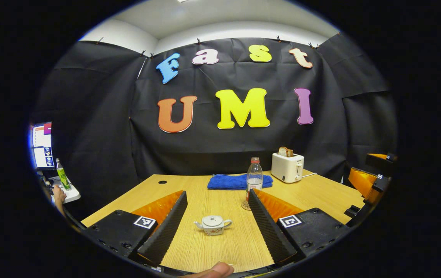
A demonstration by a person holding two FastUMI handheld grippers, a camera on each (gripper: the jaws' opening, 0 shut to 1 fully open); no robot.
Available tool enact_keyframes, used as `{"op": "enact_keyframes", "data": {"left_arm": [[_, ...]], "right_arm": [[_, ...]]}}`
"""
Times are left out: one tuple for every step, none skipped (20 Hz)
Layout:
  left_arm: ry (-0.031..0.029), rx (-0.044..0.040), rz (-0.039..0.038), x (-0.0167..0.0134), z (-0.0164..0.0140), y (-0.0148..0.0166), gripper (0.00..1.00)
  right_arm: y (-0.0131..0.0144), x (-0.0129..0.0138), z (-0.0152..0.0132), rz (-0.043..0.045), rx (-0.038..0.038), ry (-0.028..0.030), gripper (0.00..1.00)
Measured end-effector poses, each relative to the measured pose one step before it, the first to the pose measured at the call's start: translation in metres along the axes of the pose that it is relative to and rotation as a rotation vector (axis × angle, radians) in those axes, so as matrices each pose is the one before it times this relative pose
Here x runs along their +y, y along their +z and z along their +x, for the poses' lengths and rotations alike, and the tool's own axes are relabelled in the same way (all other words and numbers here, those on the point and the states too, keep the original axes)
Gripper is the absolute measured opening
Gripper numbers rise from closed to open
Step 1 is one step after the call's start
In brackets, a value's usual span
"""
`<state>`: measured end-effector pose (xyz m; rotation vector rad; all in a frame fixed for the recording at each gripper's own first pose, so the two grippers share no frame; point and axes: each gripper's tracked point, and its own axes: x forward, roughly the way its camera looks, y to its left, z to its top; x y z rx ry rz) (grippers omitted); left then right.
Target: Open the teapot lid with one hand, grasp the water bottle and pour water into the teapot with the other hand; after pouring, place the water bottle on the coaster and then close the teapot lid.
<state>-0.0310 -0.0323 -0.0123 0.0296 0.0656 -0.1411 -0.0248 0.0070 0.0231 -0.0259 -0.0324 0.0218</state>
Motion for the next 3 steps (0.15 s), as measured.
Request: {"op": "enact_keyframes", "data": {"left_arm": [[-0.00421,-0.00244,0.00090,-0.00299,0.00136,0.00081,1.00],[0.00237,-0.00885,0.00307,0.00080,-0.00073,0.00159,1.00],[-0.00232,-0.00837,0.00689,-0.00225,-0.00069,0.00121,0.99]], "right_arm": [[-0.00225,0.00096,0.00176,0.00104,0.00454,0.00354,0.95],[-0.00064,0.00037,0.00107,0.00130,-0.00072,0.00367,0.98],[0.00016,0.00040,0.00089,0.00146,-0.00422,0.00366,0.92]]}}
